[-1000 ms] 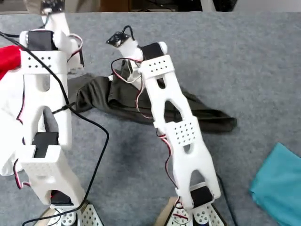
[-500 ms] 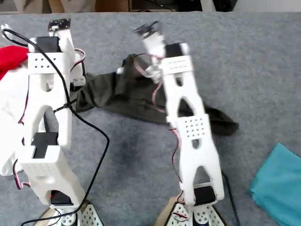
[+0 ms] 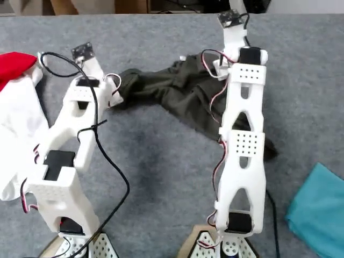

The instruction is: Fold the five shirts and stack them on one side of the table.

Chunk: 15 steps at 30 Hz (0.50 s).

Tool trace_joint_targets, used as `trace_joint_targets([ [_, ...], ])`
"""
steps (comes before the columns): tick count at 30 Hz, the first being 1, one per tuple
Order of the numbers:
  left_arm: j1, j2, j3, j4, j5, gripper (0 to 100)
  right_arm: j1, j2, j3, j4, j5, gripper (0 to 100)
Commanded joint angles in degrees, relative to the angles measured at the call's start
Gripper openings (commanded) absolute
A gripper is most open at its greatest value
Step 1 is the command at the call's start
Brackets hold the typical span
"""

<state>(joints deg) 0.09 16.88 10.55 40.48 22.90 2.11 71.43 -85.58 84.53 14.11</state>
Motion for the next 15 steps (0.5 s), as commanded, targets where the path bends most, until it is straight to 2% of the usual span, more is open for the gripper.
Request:
trace_joint_targets([
  [1,-0.8,-2.4,1.0,-4.8,6.1,2,1.1,0.7,-3.6,-0.8,-0.6,0.5],
  [5,-4.3,-2.4,0.8,-5.4,9.9,2,1.0,3.4,-4.3,-0.8,-0.6,0.5],
  [10,-2.0,-0.6,-1.7,-6.5,11.8,2,-0.5,4.8,-6.5,-0.4,-0.5,0.5],
  [15,-3.4,3.1,-6.2,0.2,11.7,2,-0.6,4.8,-6.9,1.0,-0.5,0.5],
])
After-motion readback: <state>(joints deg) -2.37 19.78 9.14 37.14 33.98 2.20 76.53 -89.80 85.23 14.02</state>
